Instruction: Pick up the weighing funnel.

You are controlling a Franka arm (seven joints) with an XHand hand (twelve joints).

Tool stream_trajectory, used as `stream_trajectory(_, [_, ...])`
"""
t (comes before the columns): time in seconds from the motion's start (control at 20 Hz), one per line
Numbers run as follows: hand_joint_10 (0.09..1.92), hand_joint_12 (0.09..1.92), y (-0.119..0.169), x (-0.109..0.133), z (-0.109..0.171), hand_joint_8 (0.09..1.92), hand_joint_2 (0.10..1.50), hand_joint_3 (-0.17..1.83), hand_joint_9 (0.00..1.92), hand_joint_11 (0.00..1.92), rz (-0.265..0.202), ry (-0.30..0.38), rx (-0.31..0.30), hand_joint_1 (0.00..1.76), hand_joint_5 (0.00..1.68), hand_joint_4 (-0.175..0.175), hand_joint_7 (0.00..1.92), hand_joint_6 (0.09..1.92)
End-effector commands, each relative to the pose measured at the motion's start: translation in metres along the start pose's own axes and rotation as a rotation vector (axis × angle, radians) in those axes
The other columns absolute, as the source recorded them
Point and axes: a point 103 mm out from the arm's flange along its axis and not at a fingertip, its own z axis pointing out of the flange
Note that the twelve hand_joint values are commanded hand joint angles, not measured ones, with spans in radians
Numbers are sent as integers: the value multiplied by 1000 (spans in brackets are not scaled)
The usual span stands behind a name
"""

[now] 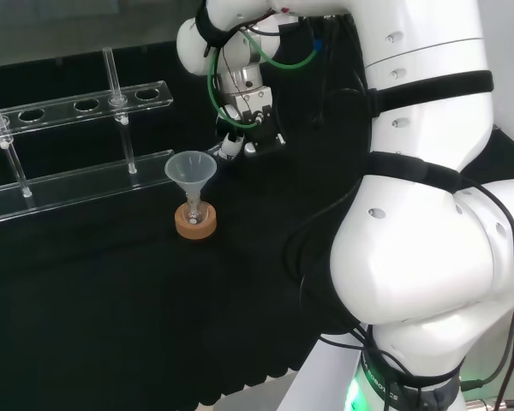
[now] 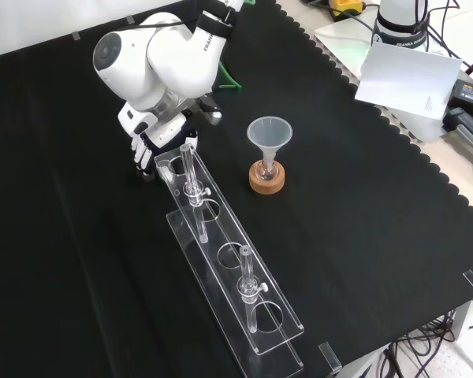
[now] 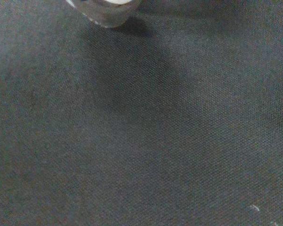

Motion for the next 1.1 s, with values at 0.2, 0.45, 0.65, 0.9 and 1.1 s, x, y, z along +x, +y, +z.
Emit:
stream_trajectory(0.2, [553, 1264, 0, -6, 1, 691, 924, -175, 664, 535, 3, 1, 2, 956, 606, -16, 418, 567])
stream_trajectory(0.45, [553, 1263, 1, -7, 1, 693, 932, -175, 669, 539, 4, 7, 3, 968, 633, -8, 425, 590])
stream_trajectory(0.65, [553, 1261, 1, -7, 2, 693, 934, -175, 671, 542, 1, 11, 5, 970, 641, -4, 430, 603])
stream_trajectory(0.9, [552, 1260, 1, -7, 2, 693, 935, -175, 672, 544, 0, 10, 7, 971, 643, -3, 432, 610])
stream_trajectory(1.1, [552, 1259, 2, -7, 3, 693, 936, -175, 673, 544, 0, 4, 14, 970, 643, -2, 434, 615])
